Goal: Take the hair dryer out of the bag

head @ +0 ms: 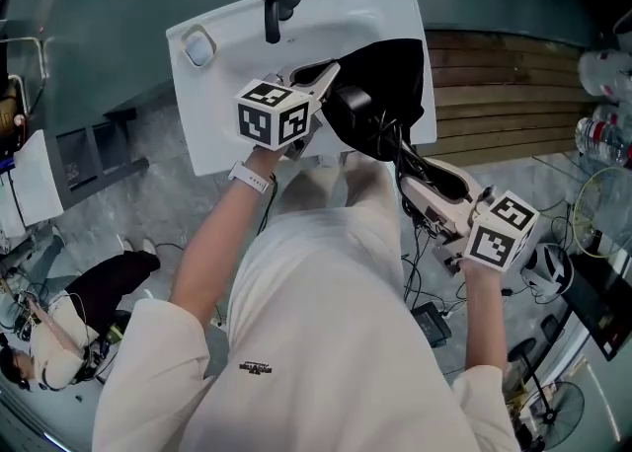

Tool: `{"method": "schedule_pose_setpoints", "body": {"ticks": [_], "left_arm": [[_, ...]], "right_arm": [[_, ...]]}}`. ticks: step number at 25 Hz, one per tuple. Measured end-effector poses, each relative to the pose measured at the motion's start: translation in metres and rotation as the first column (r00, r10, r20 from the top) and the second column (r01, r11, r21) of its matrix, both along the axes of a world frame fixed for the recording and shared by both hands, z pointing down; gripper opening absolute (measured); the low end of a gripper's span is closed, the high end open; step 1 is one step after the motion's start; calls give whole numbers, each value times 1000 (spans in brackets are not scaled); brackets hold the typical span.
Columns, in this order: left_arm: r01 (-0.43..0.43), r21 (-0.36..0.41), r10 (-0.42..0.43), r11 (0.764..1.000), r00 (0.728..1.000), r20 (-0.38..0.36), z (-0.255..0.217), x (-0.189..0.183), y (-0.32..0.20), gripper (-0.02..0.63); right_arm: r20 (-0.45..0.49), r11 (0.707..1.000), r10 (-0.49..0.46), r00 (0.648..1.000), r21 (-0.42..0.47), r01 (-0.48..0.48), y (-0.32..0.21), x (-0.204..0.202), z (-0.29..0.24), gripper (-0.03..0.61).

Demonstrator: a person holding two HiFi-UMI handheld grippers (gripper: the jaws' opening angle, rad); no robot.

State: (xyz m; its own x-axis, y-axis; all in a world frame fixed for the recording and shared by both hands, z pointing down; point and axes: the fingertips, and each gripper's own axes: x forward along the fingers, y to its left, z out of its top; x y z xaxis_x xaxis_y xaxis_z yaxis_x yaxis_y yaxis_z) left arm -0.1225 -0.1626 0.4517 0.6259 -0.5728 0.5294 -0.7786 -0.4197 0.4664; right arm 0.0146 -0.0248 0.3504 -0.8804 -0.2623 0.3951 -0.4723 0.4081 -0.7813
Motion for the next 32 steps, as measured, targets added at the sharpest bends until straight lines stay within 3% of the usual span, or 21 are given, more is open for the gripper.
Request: {"method": "schedule_pose_setpoints", "body": {"ticks": [6,10,18,25,32], "left_arm": [[27,8,-27,1000,1000,-10,4,-3,6,23],[32,29,-33,999,999,27,10,-12,7,23],[124,18,-123,992,991,-48,-6,-29,10,25],[190,8,-189,982,976,-107,-20,-44,12,65],[186,51,-182,981,980,-82,-42,-56,25,75]], "right_arm": [[47,999,25,999,-22,-24,7,-5,-7,189],[102,997,55,993,-51,-50,6,-12,-10,189],[163,995,84,983,-74,-73,8,-14,-24,189],[256,990,115,960,-115,-88,11,-20,-40,189],[368,989,130,921,-113,-95,22,-33,-81,189]]}}
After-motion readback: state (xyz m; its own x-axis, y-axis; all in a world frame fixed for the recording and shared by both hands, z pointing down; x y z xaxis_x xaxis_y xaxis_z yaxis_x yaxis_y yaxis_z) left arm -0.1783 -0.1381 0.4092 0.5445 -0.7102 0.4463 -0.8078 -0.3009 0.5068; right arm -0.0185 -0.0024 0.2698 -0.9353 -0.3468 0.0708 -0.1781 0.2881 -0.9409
